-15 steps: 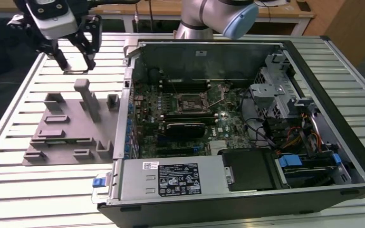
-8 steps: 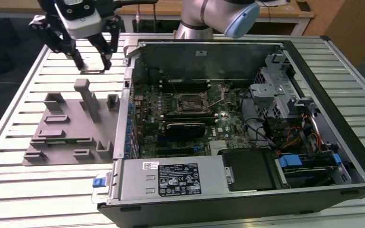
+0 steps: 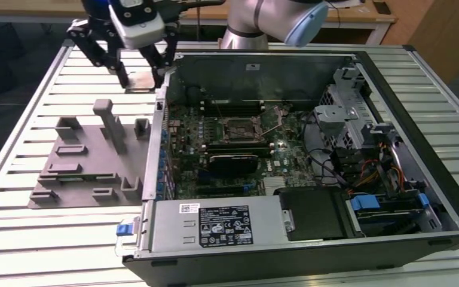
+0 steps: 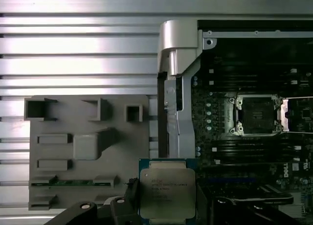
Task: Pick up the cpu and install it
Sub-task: 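Pick up the cpu and move it towards the insertion slot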
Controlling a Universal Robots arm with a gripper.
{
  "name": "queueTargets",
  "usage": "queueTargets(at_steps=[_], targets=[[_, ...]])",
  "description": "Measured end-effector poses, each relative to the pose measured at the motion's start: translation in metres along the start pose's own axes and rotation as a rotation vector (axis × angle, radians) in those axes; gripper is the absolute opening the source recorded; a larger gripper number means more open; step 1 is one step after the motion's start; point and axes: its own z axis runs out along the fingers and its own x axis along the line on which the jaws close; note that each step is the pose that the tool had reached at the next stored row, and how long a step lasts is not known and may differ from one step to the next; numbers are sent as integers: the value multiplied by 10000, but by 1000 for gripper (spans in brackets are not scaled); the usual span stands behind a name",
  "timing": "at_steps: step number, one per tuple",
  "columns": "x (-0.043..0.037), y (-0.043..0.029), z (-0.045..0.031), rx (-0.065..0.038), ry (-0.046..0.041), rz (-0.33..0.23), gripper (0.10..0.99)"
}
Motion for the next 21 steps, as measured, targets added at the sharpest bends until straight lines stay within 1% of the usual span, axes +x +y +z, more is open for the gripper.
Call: queueTargets(at_steps=[15, 21], targets=[[-682, 16, 39, 5, 168, 9, 545], [-955, 21, 80, 6, 258, 13, 545]])
